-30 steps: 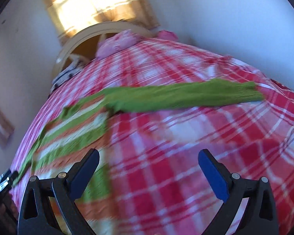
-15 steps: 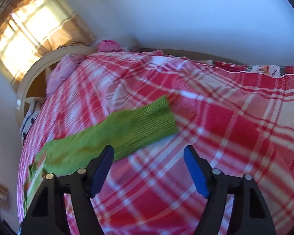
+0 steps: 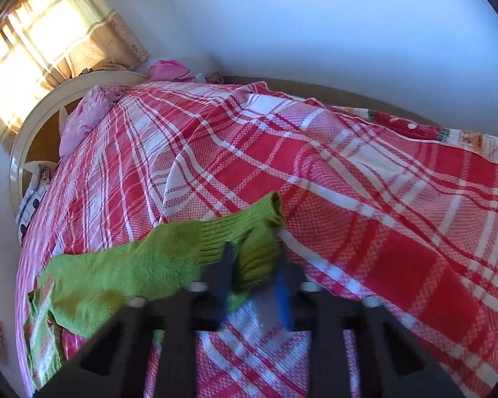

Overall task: Fold small clothes
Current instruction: 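Lift the sleeve with the right tool and carry it across the sweater body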

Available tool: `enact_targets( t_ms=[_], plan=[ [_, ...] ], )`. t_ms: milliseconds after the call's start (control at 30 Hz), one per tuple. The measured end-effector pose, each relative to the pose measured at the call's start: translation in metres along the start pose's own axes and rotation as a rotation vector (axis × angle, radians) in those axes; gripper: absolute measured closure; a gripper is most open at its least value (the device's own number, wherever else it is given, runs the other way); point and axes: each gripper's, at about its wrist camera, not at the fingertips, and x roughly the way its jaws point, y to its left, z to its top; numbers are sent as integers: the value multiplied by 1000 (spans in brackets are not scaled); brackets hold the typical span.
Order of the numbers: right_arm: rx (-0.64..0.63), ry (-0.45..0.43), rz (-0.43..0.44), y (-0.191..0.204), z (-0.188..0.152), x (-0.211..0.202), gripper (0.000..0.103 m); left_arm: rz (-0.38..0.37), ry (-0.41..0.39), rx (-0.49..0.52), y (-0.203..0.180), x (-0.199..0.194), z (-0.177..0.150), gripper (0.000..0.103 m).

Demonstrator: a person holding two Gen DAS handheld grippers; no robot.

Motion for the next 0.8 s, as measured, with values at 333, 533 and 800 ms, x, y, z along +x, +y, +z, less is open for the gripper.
enact_targets(
  t_ms=[333, 533, 800],
  plan=[
    [-83, -69, 93, 61, 23, -36, 93, -34, -15, -48, 11, -7, 0, 0],
    [-184, -116, 157, 123, 36, -64, 94, -31, -31, -49, 16, -14, -1, 0],
    [-368, -166, 246, 226, 32, -102, 94, -46, -18, -73, 21, -9, -8, 0]
  ],
)
